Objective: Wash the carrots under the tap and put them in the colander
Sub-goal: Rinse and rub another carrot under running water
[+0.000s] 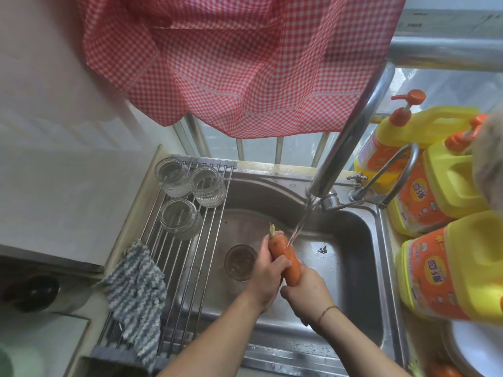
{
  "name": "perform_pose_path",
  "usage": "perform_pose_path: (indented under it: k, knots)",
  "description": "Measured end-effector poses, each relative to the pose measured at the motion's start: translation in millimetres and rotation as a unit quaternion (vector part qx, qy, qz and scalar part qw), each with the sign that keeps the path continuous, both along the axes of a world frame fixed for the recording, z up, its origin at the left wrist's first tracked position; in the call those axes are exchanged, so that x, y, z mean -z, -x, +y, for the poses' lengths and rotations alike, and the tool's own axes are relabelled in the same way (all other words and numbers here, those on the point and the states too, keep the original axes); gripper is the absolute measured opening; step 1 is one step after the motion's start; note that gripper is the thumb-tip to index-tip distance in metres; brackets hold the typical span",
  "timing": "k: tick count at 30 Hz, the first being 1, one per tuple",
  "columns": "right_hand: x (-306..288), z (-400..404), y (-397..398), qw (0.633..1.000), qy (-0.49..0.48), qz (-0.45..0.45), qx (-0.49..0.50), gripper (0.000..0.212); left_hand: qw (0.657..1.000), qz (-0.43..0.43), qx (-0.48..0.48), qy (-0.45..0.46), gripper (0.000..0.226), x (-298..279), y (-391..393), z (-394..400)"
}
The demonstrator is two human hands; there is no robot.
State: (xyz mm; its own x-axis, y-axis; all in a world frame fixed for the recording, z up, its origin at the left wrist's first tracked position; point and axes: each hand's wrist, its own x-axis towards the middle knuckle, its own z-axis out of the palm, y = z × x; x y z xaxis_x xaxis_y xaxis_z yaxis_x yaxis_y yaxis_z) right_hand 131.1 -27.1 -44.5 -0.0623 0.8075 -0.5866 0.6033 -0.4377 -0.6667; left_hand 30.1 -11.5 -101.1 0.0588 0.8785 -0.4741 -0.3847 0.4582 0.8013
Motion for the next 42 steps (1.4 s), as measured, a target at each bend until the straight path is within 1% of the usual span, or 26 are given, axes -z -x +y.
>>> perform_pose_path:
  k: [2, 6, 8, 9, 11, 13, 15, 17, 19, 20, 23, 25, 27, 29, 31, 32, 33, 36, 37, 39, 40, 42]
  knots:
    - [3.2, -0.2, -0.3, 1.0, -0.012, -0.022, -0.005, 0.022, 0.999, 0.03, -0.031, 0.009, 0.059, 3.3, -6.2, 0.6]
    - [7.3, 0.4, -0.5, 0.998, -0.031, -0.046, -0.025, 0.018, 0.995, 0.025, -0.092, 0.022, 0.038, 8.6, -13.9, 2.6]
    - [7.2, -0.2, 0.2, 0.998, -0.034, -0.048, -0.03, 0.018, 0.991, 0.014, -0.124, 0.047, 0.033, 9.1, -13.7, 4.0]
    - [7.2, -0.8, 0.9, 0.998, -0.035, -0.047, -0.033, 0.019, 0.99, 0.013, -0.127, 0.054, 0.031, 8.4, -12.9, 4.2]
    - [7.5, -1.8, 2.1, 0.998, -0.04, -0.043, -0.033, 0.033, 0.993, 0.011, -0.109, 0.054, 0.032, 4.9, -10.2, 2.9]
    - [8.0, -1.2, 1.0, 0.998, -0.044, -0.042, -0.032, 0.041, 0.995, -0.024, -0.082, 0.044, 0.043, -2.4, -8.5, -0.3]
    - [7.6, 0.1, -0.9, 0.997, -0.04, -0.056, -0.04, 0.037, 0.998, -0.046, -0.046, 0.023, 0.054, -6.1, -7.3, -2.6]
    - [7.5, -0.2, -3.2, 0.997, -0.035, -0.059, -0.038, 0.035, 0.999, -0.016, -0.024, 0.019, 0.057, -1.6, -6.9, -2.6]
    - [6.9, -2.3, -3.1, 0.997, -0.035, -0.063, -0.033, 0.037, 0.999, 0.027, -0.038, 0.024, 0.052, 3.0, -8.5, -0.9]
    - [6.9, -3.8, -2.1, 0.997, -0.038, -0.064, -0.032, 0.042, 0.997, 0.035, -0.059, 0.035, 0.045, 3.0, -10.0, -0.5]
    - [7.3, -8.6, 1.9, 0.996, -0.042, -0.065, -0.031, 0.056, 0.99, 0.023, -0.123, 0.068, 0.023, -4.2, -15.2, 1.5]
    - [6.7, -11.2, 3.7, 0.996, -0.035, -0.07, -0.033, 0.062, 0.986, 0.002, -0.144, 0.087, 0.023, -9.2, -14.4, 4.0]
    - [7.8, -11.8, 2.9, 0.997, -0.024, -0.074, -0.03, 0.056, 0.988, -0.008, -0.127, 0.086, 0.022, -12.9, -11.5, 4.9]
    - [7.8, -10.0, 0.4, 0.996, -0.022, -0.083, -0.023, 0.053, 0.994, -0.006, -0.089, 0.064, 0.014, -11.3, -8.4, 3.0]
    - [7.2, -7.9, -1.8, 0.996, -0.029, -0.085, -0.029, 0.058, 0.998, 0.006, -0.046, 0.041, 0.034, -3.0, -5.5, -0.4]
    - [7.0, -7.2, -2.6, 0.995, -0.03, -0.085, -0.03, 0.059, 0.999, 0.011, -0.035, 0.039, 0.04, 1.1, -5.2, -1.1]
    - [6.6, -7.0, -2.4, 0.995, -0.03, -0.087, -0.029, 0.059, 0.998, 0.014, -0.04, 0.037, 0.039, 3.9, -6.2, -1.7]
    - [7.1, -8.9, 0.2, 0.993, -0.038, -0.105, -0.04, 0.059, 0.995, 0.029, -0.091, 0.039, 0.021, -0.8, -11.9, -1.1]
    - [8.2, -9.6, 1.7, 0.992, -0.039, -0.109, -0.044, 0.056, 0.992, 0.023, -0.118, 0.047, 0.018, -2.8, -13.7, 0.3]
    - [6.7, -11.3, 5.2, 0.993, -0.043, -0.105, -0.045, 0.052, 0.985, 0.001, -0.156, 0.078, 0.022, -5.5, -15.1, 3.2]
    - [6.2, -11.7, 6.1, 0.993, -0.046, -0.097, -0.044, 0.057, 0.983, 0.0, -0.16, 0.088, 0.025, -3.7, -14.2, 4.2]
    - [5.7, -11.9, 5.4, 0.995, -0.047, -0.082, -0.041, 0.069, 0.989, 0.028, -0.126, 0.073, 0.024, 0.6, -9.9, 4.9]
